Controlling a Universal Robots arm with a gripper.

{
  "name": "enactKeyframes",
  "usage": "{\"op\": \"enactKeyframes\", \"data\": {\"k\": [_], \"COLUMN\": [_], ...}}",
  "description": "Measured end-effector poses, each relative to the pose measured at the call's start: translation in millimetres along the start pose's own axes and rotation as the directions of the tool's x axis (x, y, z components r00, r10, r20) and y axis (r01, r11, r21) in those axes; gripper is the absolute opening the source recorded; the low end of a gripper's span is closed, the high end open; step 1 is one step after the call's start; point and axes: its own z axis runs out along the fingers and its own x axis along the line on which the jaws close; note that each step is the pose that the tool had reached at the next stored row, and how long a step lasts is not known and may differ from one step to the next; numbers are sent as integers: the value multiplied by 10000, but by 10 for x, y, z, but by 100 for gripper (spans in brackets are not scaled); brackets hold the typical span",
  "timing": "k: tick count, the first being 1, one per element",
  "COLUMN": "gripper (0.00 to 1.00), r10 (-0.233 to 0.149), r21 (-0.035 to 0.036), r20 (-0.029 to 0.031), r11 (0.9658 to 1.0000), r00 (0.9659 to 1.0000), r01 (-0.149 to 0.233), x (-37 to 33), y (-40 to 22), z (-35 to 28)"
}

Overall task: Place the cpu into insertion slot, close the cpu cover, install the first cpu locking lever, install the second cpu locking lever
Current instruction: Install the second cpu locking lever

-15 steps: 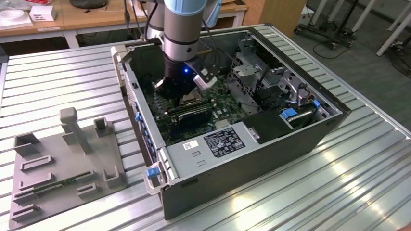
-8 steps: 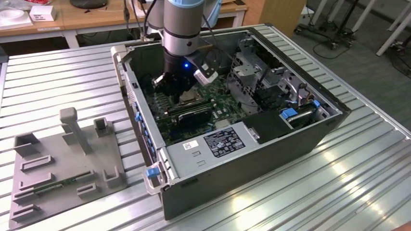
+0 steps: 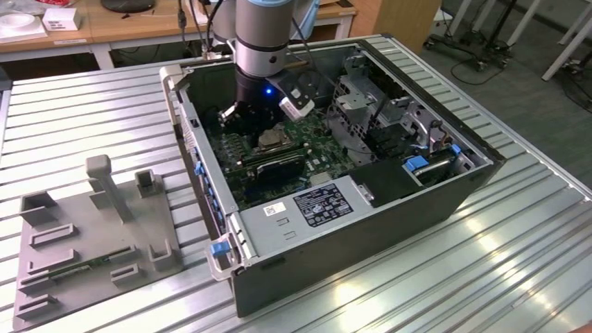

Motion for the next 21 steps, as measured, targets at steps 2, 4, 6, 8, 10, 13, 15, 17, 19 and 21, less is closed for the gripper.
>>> {"op": "enactKeyframes", "data": {"k": [2,4,6,8,10,13,15,17,19,21], "gripper": [11,11,11,11,11,11,11,11,11,11], "r10": [0,1,2,4,5,8,8,10,11,10], "r21": [1,2,1,1,1,0,0,1,0,0], "r20": [-1,-1,0,0,0,1,1,1,1,0], "r11": [10000,10000,10000,10000,10000,10000,10000,10000,10000,10000], "r00": [10000,10000,10000,10000,10000,10000,10000,10000,10000,10000], "r01": [0,-1,-2,-4,-5,-8,-8,-10,-11,-10], "x": [-2,-19,-52,-93,-136,-202,-245,-301,-358,-410], "y": [0,-1,-3,-4,-6,-8,-9,-12,-13,-13], "z": [-1,-1,0,1,2,4,5,6,7,8]}}
